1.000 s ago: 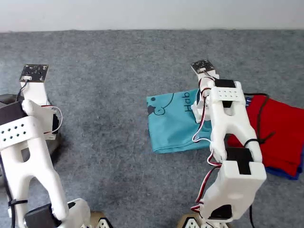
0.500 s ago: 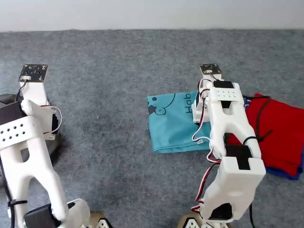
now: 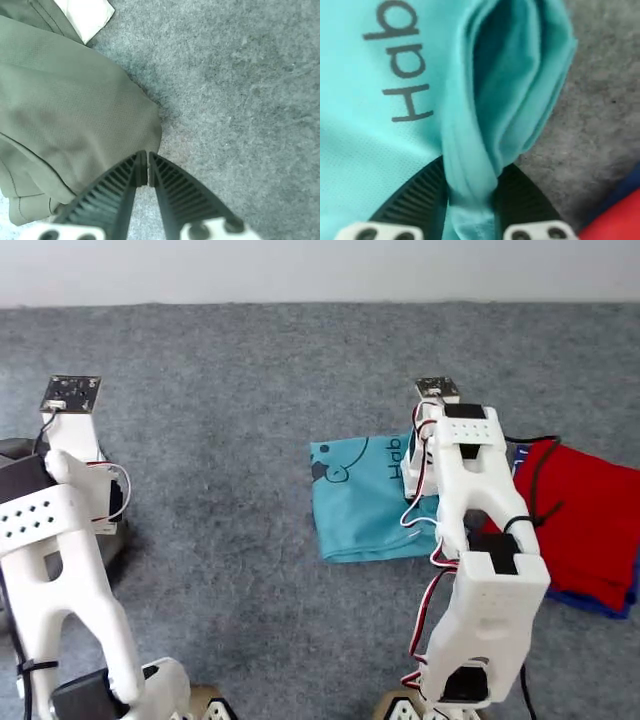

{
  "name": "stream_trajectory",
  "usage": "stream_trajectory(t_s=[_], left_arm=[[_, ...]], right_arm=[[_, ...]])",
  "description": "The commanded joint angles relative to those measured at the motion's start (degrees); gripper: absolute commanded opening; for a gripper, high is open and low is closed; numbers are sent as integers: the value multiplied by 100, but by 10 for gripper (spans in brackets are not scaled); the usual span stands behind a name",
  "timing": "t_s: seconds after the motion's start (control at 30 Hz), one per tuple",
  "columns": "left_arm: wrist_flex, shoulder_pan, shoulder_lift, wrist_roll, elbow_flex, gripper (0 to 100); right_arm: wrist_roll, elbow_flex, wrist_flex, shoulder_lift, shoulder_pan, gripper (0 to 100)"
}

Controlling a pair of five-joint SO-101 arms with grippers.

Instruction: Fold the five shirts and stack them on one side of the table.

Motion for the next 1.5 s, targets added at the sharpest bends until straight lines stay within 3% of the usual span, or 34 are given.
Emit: stream_trajectory(t_s=[0.0,0.3,0.5,0.67,0.87,1.03,1.13,1.3,1.47], left_arm=[[-53,18,-114,0,-31,13],[-53,18,-114,0,-31,13],[-62,18,-114,0,-31,13],[-62,18,-114,0,-31,13],[-26,18,-114,0,-31,13],[-26,18,-114,0,-31,13],[-18,18,-114,0,-31,13],[-18,18,-114,0,-31,13],[-18,18,-114,0,-31,13]], right_arm=[[466,-9,347,-119,-180,11],[2295,18,1235,-505,-356,11],[4229,-9,1226,-497,-295,10],[5987,-18,57,-497,-189,10],[6857,-18,-1657,-549,-338,10],[6875,-18,-2193,-514,-655,18],[6655,-26,-2035,-558,-690,92],[4510,-369,-1824,-734,-497,226],[2031,-888,-1420,-919,-321,246]])
